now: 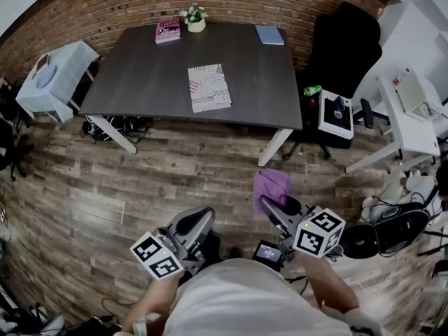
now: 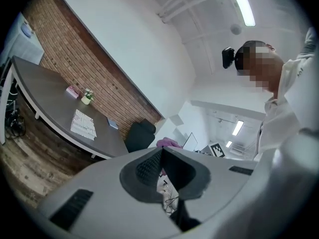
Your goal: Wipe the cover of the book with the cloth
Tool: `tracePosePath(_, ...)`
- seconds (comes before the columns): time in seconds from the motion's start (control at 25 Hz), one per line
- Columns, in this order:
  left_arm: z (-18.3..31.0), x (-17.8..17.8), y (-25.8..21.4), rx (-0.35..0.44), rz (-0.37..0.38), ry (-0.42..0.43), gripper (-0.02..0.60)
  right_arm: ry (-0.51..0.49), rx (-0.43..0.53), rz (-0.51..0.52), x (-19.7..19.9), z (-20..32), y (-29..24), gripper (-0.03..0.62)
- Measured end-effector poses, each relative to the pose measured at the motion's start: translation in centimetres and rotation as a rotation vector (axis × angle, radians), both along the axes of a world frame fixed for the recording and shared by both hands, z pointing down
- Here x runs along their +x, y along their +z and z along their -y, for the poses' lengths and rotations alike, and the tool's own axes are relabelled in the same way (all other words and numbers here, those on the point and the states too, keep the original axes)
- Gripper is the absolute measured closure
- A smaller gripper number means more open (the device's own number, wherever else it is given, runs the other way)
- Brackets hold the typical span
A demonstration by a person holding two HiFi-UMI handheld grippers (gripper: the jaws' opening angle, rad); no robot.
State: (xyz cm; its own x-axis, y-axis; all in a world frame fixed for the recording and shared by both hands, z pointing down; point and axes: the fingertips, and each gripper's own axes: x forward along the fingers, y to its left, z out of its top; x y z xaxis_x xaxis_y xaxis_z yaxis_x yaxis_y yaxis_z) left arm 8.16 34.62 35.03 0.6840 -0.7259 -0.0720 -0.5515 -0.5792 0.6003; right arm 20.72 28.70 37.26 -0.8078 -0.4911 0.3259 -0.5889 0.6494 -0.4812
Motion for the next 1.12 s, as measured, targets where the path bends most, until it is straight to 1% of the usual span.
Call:
tracePosePath(0.12, 2.7, -2.5, 0.1, -0.007, -0.004, 0.005, 0.574, 0.000, 0.008, -0.023, -2.5, 2.8, -0.2, 0.471)
tracePosePath(0.32, 6.4, -6.7, 0.4, -0.027, 0.009, 0.029, 0.574, 0.019, 0.014, -0.045, -7.1, 7.1, -0.5, 0.470)
tracePosePath(0.52, 9.5, -10.2, 1.4, -0.037, 0.011, 0.039, 0.574, 0.040, 0.018, -0.078, -10.2, 10.7, 0.0, 0.470)
tracePosePath(0.8, 12.9, -13.1, 2.3, -0.050, 0.002, 0.029, 0.574, 0.037, 0.006, -0.097, -13.1, 14.4, 0.4, 0.468)
tracePosePath(0.96, 15.0, -13.9, 2.7, -0.060, 0.008, 0.013, 0.574, 0.024, 0.012, -0.104, -14.0, 16.8, 0.5, 0.468)
tracePosePath(1.12, 17.6, -14.3, 3.5, -0.074, 0.029, -0.017, 0.574, -0.008, 0.020, -0.103, -14.7, 19.9, 1.2, 0.468)
